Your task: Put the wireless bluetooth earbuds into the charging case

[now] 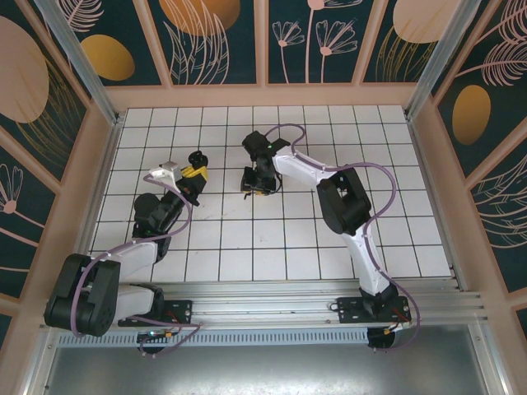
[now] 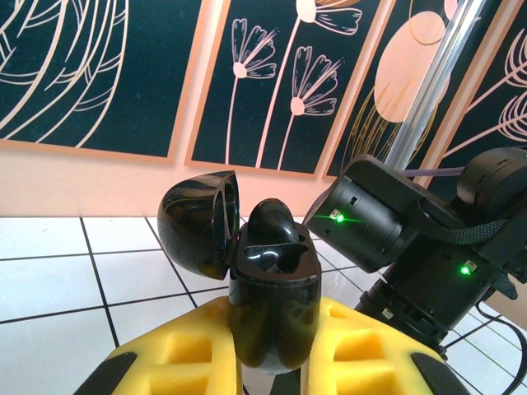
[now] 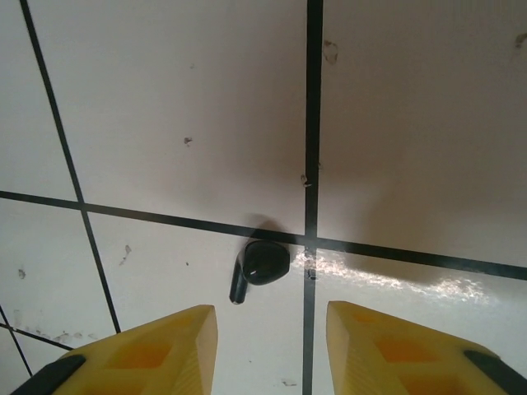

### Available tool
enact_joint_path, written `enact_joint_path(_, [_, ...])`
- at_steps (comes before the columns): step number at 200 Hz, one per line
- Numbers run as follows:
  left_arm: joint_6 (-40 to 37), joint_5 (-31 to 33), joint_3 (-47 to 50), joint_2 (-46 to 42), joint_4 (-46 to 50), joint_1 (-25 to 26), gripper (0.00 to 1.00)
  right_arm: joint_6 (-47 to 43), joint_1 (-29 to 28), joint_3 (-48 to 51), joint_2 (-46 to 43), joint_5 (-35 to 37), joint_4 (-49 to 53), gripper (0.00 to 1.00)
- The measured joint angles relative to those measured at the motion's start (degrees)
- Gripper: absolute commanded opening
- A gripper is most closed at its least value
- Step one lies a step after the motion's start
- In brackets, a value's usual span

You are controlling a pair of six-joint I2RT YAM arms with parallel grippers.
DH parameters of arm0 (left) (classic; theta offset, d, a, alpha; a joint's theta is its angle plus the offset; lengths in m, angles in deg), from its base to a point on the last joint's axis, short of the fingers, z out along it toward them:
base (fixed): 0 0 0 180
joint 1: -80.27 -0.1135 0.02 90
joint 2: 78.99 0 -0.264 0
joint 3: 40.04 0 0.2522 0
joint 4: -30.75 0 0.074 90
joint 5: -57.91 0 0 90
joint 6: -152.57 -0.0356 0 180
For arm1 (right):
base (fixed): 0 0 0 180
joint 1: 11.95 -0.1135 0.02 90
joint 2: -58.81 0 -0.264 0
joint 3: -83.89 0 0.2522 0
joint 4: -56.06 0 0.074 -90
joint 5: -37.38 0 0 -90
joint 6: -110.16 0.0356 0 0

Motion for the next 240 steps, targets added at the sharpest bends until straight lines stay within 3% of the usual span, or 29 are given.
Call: enact_joint_path(240, [-0.94, -0.74, 0.0, -0.33, 1.31, 0.0, 0.09, -0.02, 0.0, -2.89, 4.17, -0.37, -0.96, 0.24])
